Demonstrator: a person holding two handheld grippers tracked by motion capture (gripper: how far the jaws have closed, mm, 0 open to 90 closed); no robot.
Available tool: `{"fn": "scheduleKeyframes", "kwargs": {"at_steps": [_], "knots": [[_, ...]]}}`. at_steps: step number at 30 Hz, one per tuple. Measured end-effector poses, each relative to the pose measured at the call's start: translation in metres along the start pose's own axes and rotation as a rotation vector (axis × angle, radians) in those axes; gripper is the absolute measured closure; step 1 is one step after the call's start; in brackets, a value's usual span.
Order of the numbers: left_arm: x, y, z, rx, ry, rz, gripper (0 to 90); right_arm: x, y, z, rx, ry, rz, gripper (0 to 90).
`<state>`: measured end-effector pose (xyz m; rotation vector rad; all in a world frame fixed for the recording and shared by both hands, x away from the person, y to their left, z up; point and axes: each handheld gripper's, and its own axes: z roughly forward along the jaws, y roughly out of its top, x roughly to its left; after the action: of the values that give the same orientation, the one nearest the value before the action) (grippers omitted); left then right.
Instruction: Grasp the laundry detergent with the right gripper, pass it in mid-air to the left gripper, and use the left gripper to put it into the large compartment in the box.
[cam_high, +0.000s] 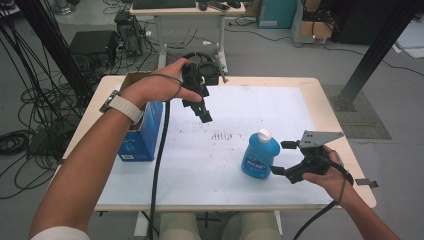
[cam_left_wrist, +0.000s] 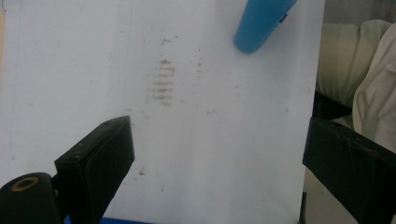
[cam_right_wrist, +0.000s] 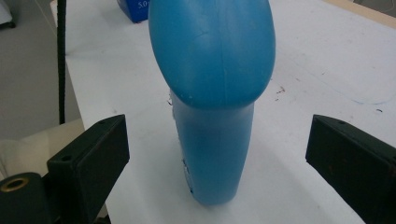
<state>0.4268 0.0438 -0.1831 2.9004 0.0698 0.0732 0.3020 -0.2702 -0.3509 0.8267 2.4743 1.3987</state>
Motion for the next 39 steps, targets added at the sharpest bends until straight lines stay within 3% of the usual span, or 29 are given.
{"fn": "scheduleKeyframes", "kwargs": {"at_steps": [39], "knots": [[0.0, 0.0014, 0.0006, 0.006, -0.002, -0.003, 9.3, 0.0007, 0.0004, 0.0, -0.005, -0.002, 0.006, 6.4]]}}
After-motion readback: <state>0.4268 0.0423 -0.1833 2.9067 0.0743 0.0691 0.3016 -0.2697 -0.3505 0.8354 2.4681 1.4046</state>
